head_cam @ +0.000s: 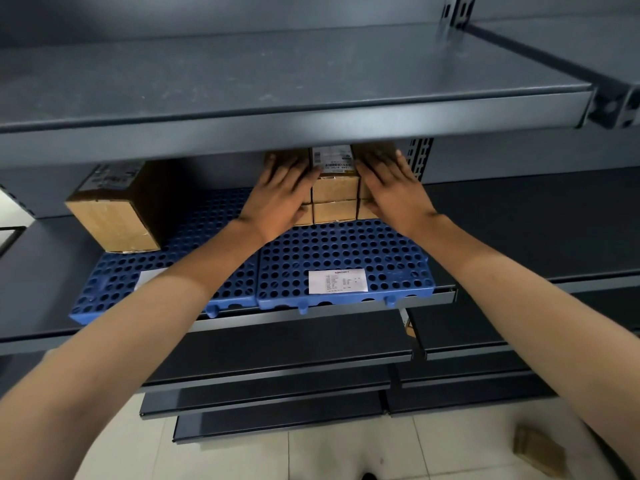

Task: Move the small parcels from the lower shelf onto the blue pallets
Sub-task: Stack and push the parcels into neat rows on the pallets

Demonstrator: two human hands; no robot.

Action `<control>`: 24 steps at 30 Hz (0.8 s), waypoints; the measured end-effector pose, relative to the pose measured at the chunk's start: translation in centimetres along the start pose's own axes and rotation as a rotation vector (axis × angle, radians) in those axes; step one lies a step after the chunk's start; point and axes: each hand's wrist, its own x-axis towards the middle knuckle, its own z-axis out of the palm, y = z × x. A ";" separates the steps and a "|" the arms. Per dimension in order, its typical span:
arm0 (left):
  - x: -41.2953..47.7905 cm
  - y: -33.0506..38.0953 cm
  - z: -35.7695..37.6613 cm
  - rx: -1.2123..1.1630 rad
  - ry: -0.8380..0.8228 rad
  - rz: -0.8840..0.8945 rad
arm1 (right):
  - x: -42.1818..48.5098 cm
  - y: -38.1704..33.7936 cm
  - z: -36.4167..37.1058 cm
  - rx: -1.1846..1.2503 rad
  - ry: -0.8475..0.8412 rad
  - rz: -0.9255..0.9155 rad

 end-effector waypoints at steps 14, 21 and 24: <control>1.2 2.0 -1.3 0.003 0.032 -0.024 | 0.2 0.4 -0.2 -0.023 0.003 -0.013; 2.2 2.4 -1.7 0.026 0.017 -0.070 | 0.1 0.5 -0.5 -0.033 0.002 -0.035; 2.3 2.6 -1.7 0.003 0.021 -0.078 | 0.2 0.6 -0.6 -0.030 -0.004 -0.031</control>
